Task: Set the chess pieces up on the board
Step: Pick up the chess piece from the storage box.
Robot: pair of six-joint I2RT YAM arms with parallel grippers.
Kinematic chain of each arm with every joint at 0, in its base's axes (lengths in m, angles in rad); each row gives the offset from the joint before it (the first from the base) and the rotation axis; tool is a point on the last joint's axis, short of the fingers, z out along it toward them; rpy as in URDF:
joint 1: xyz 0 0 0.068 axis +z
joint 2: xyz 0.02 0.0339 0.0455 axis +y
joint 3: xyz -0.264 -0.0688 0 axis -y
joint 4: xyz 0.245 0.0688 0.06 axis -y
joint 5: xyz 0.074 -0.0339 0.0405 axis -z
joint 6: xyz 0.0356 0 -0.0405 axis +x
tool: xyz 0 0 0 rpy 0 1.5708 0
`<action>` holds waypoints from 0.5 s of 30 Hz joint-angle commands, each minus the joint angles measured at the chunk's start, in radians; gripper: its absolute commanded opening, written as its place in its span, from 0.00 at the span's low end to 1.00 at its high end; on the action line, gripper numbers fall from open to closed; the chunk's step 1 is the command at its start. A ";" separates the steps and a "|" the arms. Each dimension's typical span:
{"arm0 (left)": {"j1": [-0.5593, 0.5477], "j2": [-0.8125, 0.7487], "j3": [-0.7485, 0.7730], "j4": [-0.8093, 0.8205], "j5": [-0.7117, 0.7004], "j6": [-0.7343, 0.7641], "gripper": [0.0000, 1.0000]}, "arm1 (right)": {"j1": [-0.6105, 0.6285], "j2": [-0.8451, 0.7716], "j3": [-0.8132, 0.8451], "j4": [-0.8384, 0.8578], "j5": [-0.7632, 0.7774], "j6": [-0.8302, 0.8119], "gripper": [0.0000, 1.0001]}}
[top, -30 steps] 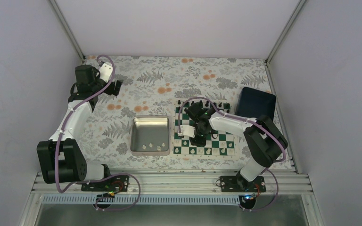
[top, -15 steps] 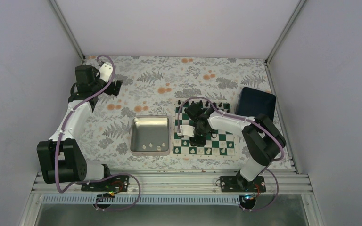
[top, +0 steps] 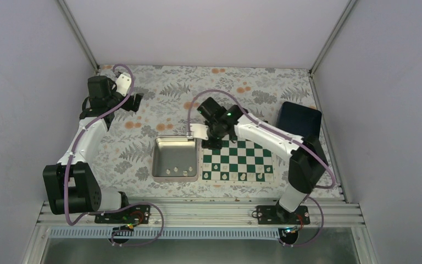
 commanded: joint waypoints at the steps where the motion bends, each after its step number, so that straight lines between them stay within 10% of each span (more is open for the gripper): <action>1: 0.000 -0.024 0.013 0.003 0.008 0.008 1.00 | 0.111 0.109 0.130 -0.043 0.021 -0.005 0.38; 15: 0.003 -0.025 0.006 0.009 0.018 0.013 1.00 | 0.308 0.396 0.345 -0.038 0.013 -0.046 0.41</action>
